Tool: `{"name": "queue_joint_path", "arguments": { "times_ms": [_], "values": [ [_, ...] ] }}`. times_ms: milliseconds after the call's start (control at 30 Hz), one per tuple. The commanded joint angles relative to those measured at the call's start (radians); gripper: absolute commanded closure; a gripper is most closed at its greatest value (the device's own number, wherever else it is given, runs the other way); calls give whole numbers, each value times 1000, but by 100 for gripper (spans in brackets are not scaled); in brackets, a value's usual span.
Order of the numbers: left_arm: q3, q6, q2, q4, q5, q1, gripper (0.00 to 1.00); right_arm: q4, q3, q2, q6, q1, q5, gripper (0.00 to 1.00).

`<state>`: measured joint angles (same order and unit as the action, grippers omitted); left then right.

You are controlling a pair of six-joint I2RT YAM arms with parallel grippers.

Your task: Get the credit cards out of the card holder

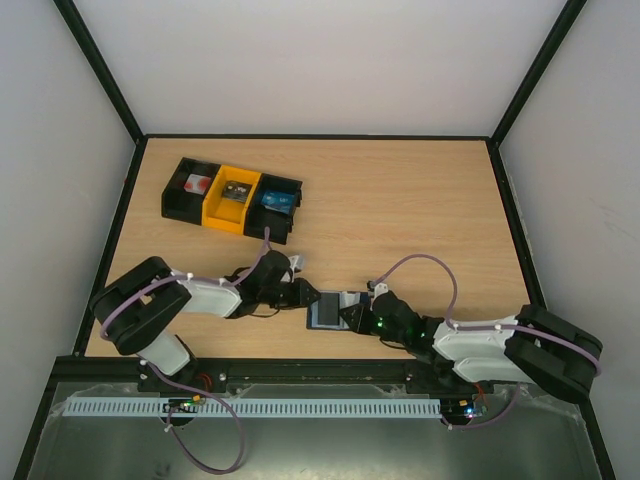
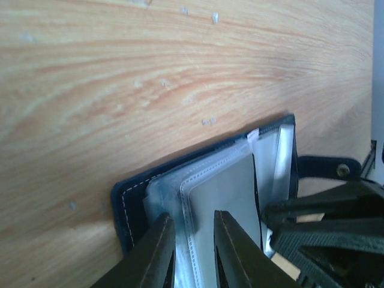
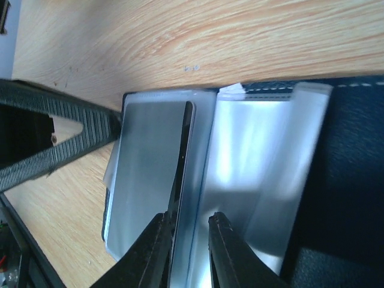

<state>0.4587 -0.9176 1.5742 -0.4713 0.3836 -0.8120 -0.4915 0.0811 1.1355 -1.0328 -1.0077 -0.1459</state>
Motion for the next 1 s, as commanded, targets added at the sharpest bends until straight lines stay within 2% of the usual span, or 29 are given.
{"name": "queue_joint_path", "arguments": {
  "times_ms": [0,200,300,433,533,967],
  "values": [
    [49,66,-25,122,-69,8,79,-104,-7,53,-11,6,-38,81],
    [30,44,-83,132,-77,7,72,-155,-3,87,-34,7,-48,82],
    [11,22,-104,107,-53,-1,66,-144,-6,85,-36,8,-23,83],
    [-4,-10,-101,45,10,-12,64,-122,-9,67,-45,9,13,84],
    [-6,-22,-73,-7,51,-23,67,-128,-6,59,-51,10,12,84],
    [-43,-23,29,-63,20,-39,86,-150,-8,69,-77,12,20,84]
  ]
}}
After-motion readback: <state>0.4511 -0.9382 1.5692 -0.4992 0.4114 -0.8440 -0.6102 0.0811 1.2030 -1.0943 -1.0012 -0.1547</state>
